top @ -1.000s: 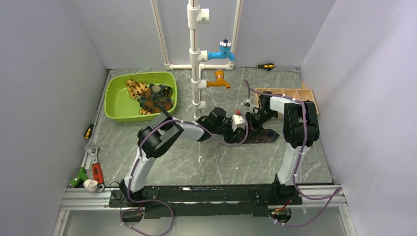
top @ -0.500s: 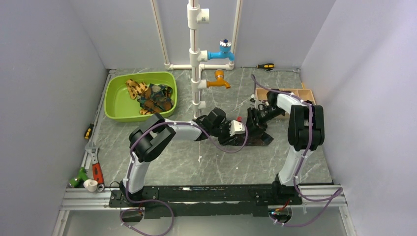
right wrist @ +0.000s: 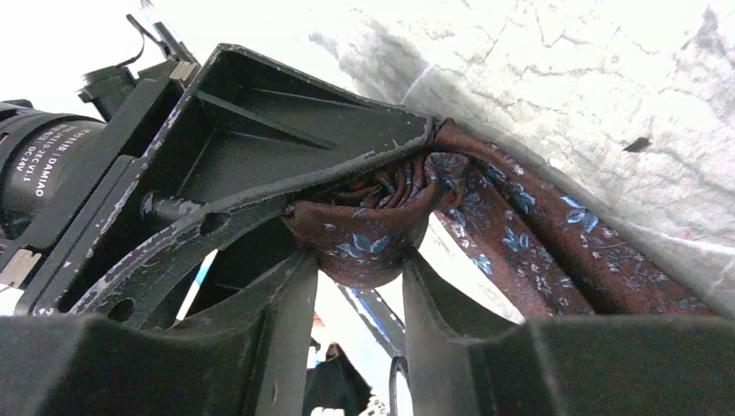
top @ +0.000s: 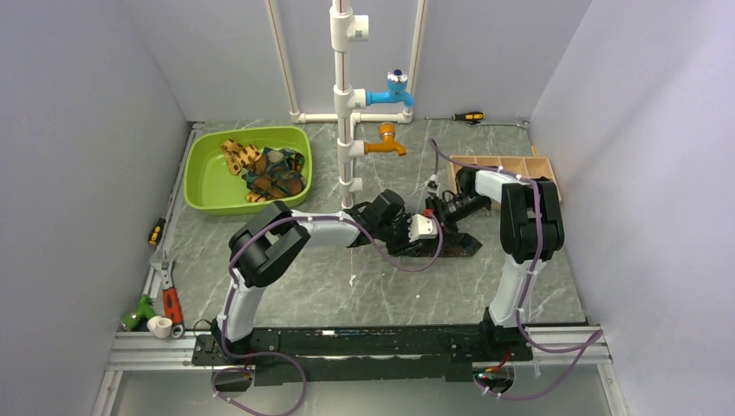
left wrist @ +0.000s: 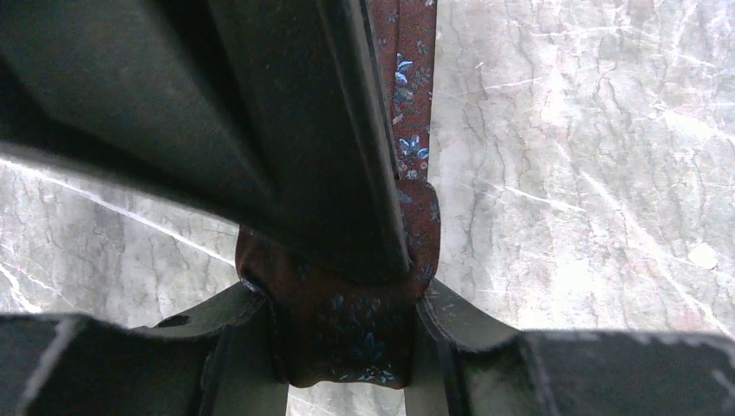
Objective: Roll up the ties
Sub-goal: Roll the tie at the center of the board.
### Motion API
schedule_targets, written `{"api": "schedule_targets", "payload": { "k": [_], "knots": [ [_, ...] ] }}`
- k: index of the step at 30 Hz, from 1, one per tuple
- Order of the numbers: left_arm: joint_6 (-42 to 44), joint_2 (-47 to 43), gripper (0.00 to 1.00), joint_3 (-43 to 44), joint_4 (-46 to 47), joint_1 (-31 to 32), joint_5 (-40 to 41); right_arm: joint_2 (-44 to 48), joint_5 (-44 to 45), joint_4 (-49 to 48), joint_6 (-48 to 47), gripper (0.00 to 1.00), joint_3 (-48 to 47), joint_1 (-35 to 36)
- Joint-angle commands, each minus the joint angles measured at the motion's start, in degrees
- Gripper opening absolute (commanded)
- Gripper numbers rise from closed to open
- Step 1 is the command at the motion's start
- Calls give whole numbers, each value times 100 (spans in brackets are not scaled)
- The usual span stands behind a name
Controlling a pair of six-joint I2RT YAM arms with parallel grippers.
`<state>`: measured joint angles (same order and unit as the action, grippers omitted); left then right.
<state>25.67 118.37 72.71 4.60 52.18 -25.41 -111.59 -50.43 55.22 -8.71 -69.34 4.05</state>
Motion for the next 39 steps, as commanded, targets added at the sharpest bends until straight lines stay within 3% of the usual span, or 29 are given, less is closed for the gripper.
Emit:
{"api": "schedule_targets", "payload": {
  "k": [1, 4, 8, 11, 13, 15, 16, 25, 29, 31, 39],
  "knots": [
    [279, 415, 26, -213, -1296, 57, 281, -139, 72, -440, 78, 29, 60, -37],
    [336, 359, 31, -268, -1220, 61, 204, -213, 322, -427, -27, 0, 57, -51],
    [433, 318, 51, -242, -1036, 23, -7, -329, 779, -271, -224, 0, 85, -180],
    [427, 198, 62, -342, -444, -16, -208, -412, 1161, -208, -289, 0, 128, -363],
    [395, 144, 76, -344, -81, -49, -461, -469, 1373, -162, -302, 0, 117, -579],
    [312, 110, 79, -370, 384, -65, -642, -488, 1560, -127, -323, 0, 78, -690],
    [267, 96, 86, -385, 577, -66, -747, -488, 1660, -131, -313, 0, 60, -721],
    [-128, 209, 90, -282, 1638, -74, -1293, -584, 2299, -250, -91, 0, -197, -758],
    [-214, 333, 91, -217, 1974, -73, -1196, -637, 2477, -276, -71, 0, -265, -750],
    [-249, 408, 99, -216, 2197, -77, -1167, -714, 2536, -251, -98, 0, -304, -720],
    [-317, 754, 100, 113, 2546, -31, -987, -876, 2582, -198, -205, 0, -375, -654]
  ]
}}
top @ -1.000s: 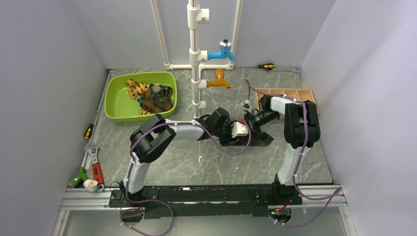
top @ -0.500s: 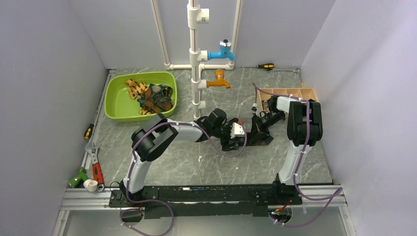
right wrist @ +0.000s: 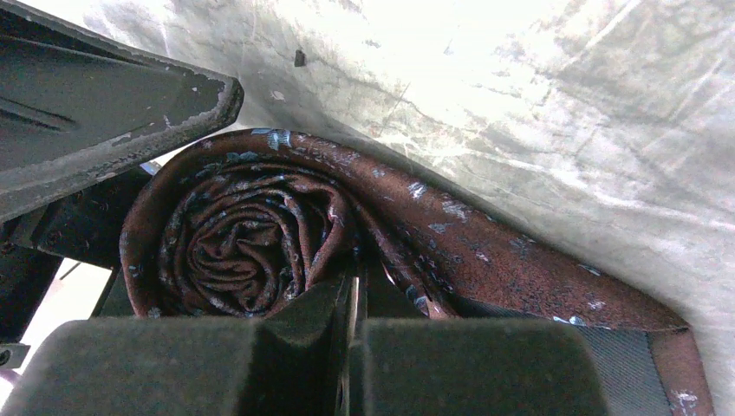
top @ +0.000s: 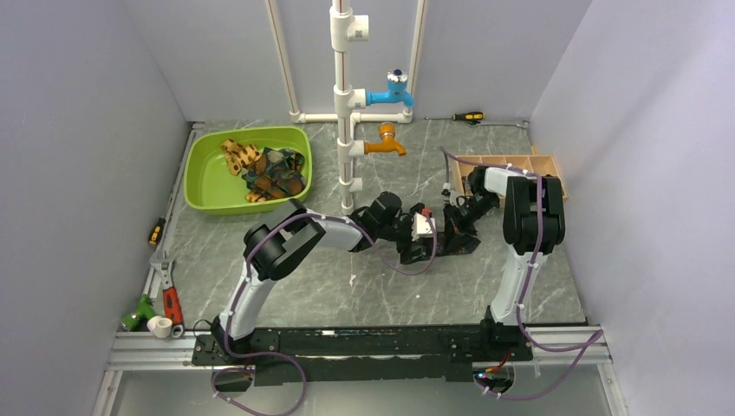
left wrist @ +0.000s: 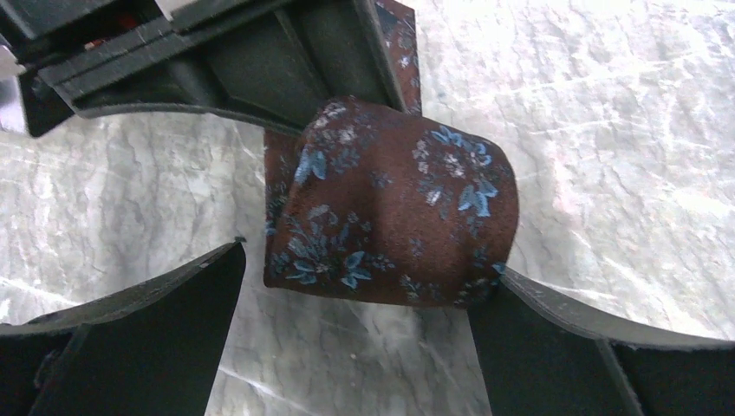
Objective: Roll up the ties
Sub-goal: Roll the tie at the center of the board.
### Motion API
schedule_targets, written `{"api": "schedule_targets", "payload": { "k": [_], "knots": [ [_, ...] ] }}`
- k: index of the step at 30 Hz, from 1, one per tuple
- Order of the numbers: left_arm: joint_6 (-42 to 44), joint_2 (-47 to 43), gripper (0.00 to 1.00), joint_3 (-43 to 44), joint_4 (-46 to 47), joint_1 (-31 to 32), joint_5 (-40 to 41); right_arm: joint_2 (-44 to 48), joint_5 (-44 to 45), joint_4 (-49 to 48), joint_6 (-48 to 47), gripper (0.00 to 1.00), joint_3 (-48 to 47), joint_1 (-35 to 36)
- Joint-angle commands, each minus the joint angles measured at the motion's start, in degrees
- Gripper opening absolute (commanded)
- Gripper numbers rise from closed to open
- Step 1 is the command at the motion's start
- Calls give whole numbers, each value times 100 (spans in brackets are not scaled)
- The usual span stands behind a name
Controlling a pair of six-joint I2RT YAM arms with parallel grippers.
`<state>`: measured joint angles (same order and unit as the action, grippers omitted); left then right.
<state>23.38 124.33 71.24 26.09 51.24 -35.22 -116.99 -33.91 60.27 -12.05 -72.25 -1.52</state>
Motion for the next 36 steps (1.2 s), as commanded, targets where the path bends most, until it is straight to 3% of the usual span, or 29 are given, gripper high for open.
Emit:
{"api": "schedule_targets", "payload": {
  "k": [1, 7, 21, 25, 32, 36],
  "knots": [
    [-60, 165, 99, 258, 438, 87, 11, -353, 940, -677, 106, 0, -102, -80],
    [315, 20, 99, 135, 457, 226, 77, -379, 882, -577, -94, 0, -136, 97],
    [1392, -102, 94, 107, -689, 517, 777, -424, 650, -324, -419, 0, -174, 838],
    [1481, -85, 76, 218, -1160, 514, 806, -453, 640, -297, -445, 0, -208, 864],
    [582, -155, 25, 132, -1542, 178, 84, -277, 197, 29, -534, 0, -415, 726],
    [25, -133, 13, -44, -1587, -121, -680, 58, -579, 377, -677, 10, -661, 414]
  ]
}}
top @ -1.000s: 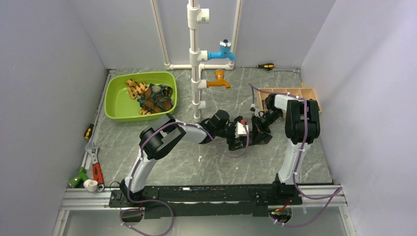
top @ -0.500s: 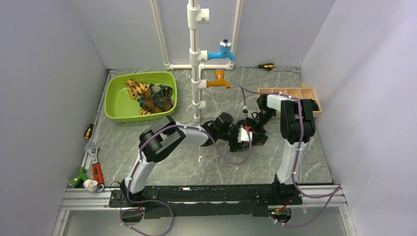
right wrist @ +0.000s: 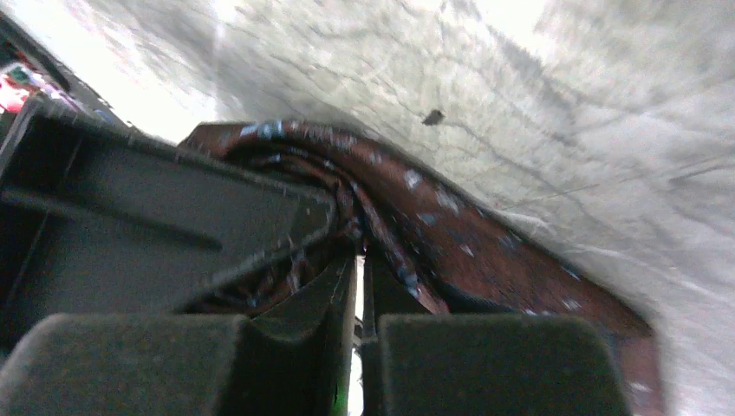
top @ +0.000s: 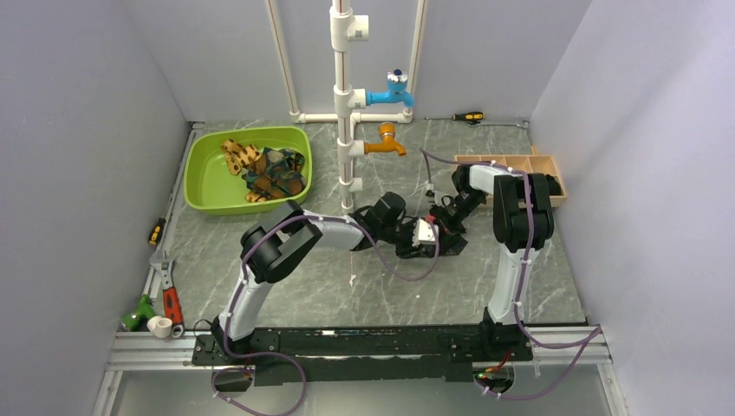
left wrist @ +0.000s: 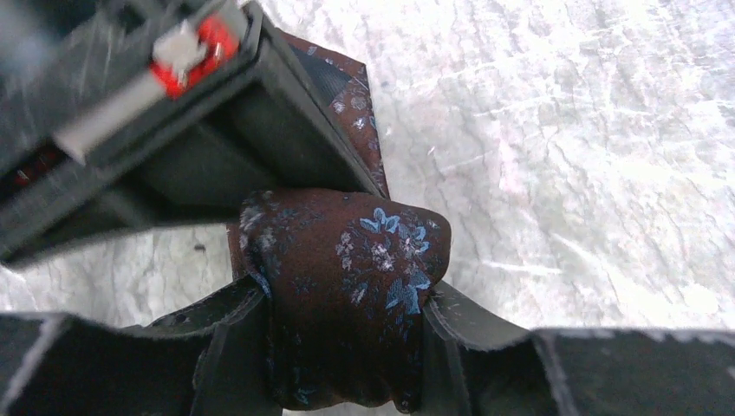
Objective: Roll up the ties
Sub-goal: Roll the tie at the center of the board.
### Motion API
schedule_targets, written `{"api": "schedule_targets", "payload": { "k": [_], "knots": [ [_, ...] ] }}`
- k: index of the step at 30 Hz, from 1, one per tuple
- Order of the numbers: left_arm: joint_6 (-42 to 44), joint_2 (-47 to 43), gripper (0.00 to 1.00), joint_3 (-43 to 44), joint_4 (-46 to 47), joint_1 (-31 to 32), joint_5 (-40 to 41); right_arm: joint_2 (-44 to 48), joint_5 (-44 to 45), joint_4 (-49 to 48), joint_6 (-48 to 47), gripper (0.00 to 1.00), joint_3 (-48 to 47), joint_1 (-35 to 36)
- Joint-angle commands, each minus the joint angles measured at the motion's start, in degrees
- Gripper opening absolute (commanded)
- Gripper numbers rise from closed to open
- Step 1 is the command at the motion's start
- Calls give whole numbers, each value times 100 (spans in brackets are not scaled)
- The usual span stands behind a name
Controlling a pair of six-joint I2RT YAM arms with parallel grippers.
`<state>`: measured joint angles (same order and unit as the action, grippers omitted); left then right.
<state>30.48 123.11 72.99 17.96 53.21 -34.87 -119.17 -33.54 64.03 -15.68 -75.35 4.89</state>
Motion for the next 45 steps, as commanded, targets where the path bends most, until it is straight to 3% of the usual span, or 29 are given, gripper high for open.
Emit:
{"api": "schedule_targets", "payload": {
  "k": [1, 5, 9, 16, 21, 30, 39, 45],
  "knots": [
    [-728, -30, 12, -306, -745, -357, -838, 359, -729, 36, -322, 14, -405, -276],
    [-691, -135, 10, -590, -661, -399, -992, 645, -851, -168, -185, 17, -331, -315],
    [-856, -151, 9, -601, -679, -417, -882, 574, -526, -547, 84, 11, -97, -187],
    [-1586, -491, 9, -814, -549, -414, -70, 428, 708, -1029, 163, 5, 325, 29],
    [-1642, -957, 10, -1252, -479, -361, 595, 180, 1233, -1236, 38, 5, 312, 46],
    [-1559, -500, 11, -968, -1395, -230, 1256, 319, 1010, -970, -182, 8, 83, 117],
    [-1826, -1149, 12, -1196, -745, -305, 883, 334, 1204, -1110, -152, 7, 529, 151],
    [-1909, -1131, 12, -894, -852, -329, 1205, 342, 1228, -1145, -137, 7, 612, 171]
  ]
}}
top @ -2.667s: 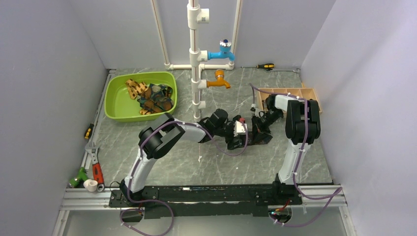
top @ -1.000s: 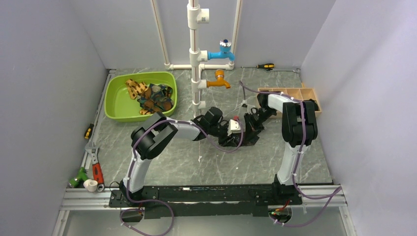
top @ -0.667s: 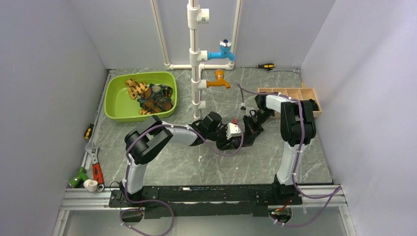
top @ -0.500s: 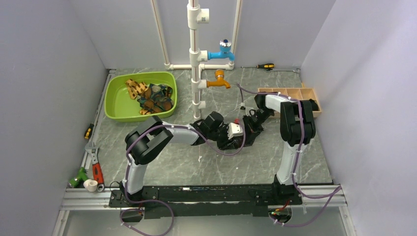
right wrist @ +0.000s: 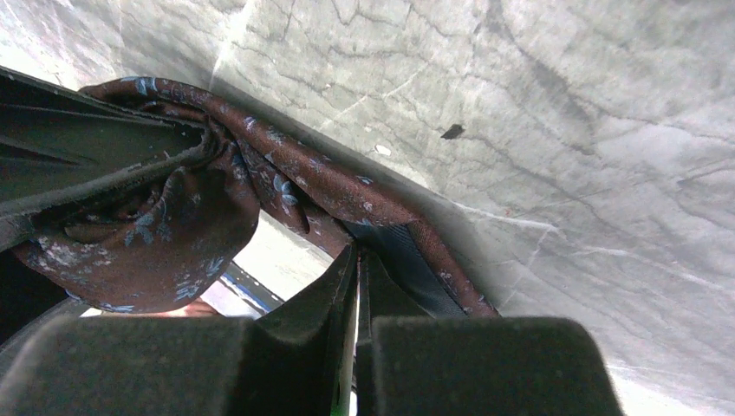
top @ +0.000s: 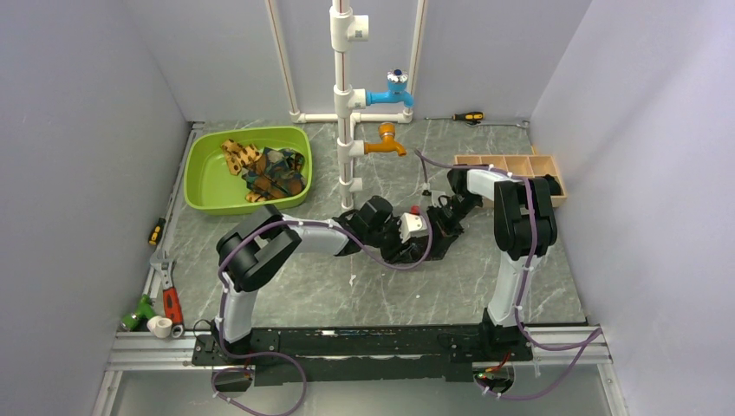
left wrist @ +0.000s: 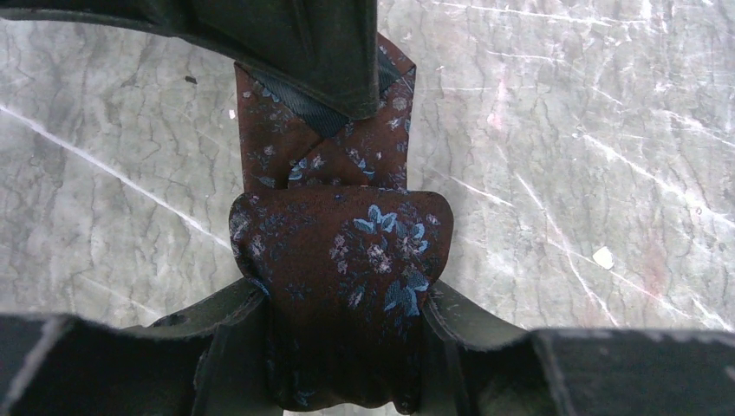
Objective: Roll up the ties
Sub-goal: Roll the tie at the center of the board.
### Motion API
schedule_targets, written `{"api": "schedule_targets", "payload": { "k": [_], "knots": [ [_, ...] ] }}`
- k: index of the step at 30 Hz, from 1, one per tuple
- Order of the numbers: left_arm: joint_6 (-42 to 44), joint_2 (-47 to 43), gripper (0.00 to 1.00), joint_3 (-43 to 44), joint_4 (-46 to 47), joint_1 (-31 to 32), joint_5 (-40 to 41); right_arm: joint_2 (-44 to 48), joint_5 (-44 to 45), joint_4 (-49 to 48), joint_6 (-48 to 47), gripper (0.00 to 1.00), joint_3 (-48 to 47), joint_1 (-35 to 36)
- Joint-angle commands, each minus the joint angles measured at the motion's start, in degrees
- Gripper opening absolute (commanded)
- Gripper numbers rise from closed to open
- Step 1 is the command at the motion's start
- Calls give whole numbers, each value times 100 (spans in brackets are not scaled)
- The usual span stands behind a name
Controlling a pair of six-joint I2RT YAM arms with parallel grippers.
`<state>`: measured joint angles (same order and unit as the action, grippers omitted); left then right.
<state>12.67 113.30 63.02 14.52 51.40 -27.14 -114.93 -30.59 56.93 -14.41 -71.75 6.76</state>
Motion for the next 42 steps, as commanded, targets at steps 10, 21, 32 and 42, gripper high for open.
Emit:
{"api": "schedule_targets", "payload": {
  "k": [10, 21, 32, 42],
  "knots": [
    [662, 508, 16, 178, -1415, -57, 791, 335, -361, 212, -270, 16, -275, -51],
    [653, 609, 22, 336, -1656, -14, 684, 829, -2209, 730, -282, 50, -281, -149],
    [632, 633, 24, 394, -1704, -17, 634, 326, -2194, -44, 301, 52, -10, -6],
    [737, 660, 36, 444, -1714, -23, 423, 158, -1766, -332, 300, 0, 245, -14]
  ]
}}
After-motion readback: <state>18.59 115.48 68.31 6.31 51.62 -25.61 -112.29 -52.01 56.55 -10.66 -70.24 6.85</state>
